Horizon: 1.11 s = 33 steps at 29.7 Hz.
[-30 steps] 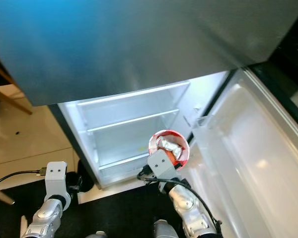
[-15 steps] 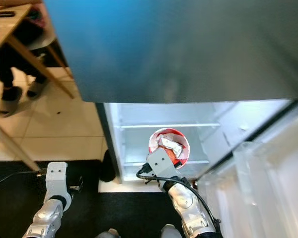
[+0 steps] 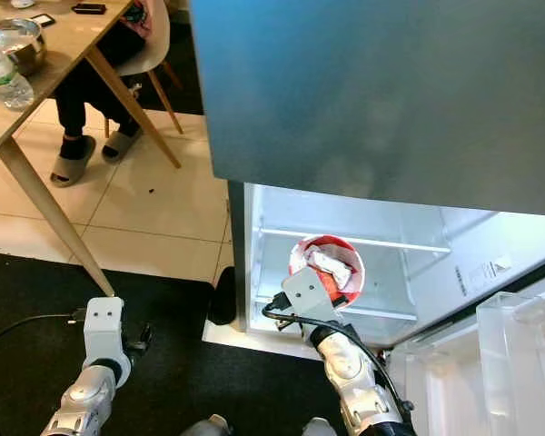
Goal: Restocking fridge
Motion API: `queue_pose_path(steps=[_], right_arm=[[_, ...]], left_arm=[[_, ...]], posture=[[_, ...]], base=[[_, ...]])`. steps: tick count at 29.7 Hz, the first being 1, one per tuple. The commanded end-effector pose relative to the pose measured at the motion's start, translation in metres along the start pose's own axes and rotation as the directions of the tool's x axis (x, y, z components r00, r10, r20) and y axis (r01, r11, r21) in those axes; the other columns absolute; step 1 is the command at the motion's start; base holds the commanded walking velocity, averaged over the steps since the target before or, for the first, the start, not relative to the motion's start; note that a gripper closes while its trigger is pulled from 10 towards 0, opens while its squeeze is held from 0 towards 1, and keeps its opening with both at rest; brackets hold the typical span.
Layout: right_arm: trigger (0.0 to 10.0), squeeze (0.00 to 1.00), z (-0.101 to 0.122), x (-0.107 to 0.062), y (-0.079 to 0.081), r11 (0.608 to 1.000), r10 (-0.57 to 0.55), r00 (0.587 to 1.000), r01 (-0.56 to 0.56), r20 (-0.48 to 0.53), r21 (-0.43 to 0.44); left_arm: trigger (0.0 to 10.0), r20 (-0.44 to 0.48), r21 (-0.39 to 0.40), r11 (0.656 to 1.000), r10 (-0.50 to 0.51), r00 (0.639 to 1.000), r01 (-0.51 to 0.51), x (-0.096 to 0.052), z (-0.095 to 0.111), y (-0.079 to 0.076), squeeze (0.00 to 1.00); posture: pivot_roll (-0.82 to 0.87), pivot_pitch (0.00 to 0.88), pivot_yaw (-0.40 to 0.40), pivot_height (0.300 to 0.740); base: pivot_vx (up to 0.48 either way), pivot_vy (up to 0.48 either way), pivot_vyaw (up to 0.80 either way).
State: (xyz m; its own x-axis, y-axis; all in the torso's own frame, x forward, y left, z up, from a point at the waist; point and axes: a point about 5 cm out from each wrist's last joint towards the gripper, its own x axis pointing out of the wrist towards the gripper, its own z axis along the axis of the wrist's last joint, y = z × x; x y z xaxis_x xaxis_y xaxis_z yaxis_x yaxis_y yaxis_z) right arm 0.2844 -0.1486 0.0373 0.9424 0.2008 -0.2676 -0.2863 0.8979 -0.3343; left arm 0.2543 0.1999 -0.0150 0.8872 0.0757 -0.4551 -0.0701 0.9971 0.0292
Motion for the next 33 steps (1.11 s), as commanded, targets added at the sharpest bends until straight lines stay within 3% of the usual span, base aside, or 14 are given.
queue_pose_path(steps=[1,3,14,18,33], right_arm=[[10.0,0.0,-0.0031,-0.0005,-0.0019,1.0,-0.02,1.0,0.02,-0.018,0.003],[10.0,0.0,-0.0045,-0.0003,-0.0036,0.998,-0.034,0.999,0.035,-0.027,0.043],[10.0,0.0,-0.0056,0.0,-0.0052,0.996,-0.034,0.999,0.037,-0.034,0.079],[10.0,0.0,-0.0051,0.0002,-0.0051,0.997,-0.029,0.999,0.031,-0.032,0.072],[10.0,0.0,-0.0038,0.0003,-0.0024,0.998,-0.003,1.0,0.004,-0.017,0.056]], left_arm=[[10.0,-0.039,0.006,1.0,-0.002,0.999,0.002,-0.0035,-0.0103,-0.0004,0.0],[10.0,-0.04,0.005,1.0,-0.001,0.999,0.001,-0.0034,-0.0103,-0.0001,0.0],[10.0,-0.042,0.004,1.0,-0.002,0.999,0.002,-0.0034,-0.0105,-0.0002,0.0],[10.0,-0.042,0.005,1.0,-0.002,0.999,0.003,-0.0034,-0.0105,-0.0002,0.0],[10.0,-0.041,0.011,1.0,-0.001,0.999,0.001,-0.0031,-0.0097,0.0014,0.0]], posture=[[-0.07,0.203,-0.021,0.727],[-0.07,0.203,-0.022,0.727],[-0.07,0.202,-0.023,0.727],[-0.07,0.201,-0.021,0.727],[-0.07,0.196,-0.018,0.727]], base=[[0.0,0.0,0.41],[0.0,0.0,0.0],[0.0,0.0,-0.07],[0.0,0.0,-0.76],[0.0,0.0,0.0]])
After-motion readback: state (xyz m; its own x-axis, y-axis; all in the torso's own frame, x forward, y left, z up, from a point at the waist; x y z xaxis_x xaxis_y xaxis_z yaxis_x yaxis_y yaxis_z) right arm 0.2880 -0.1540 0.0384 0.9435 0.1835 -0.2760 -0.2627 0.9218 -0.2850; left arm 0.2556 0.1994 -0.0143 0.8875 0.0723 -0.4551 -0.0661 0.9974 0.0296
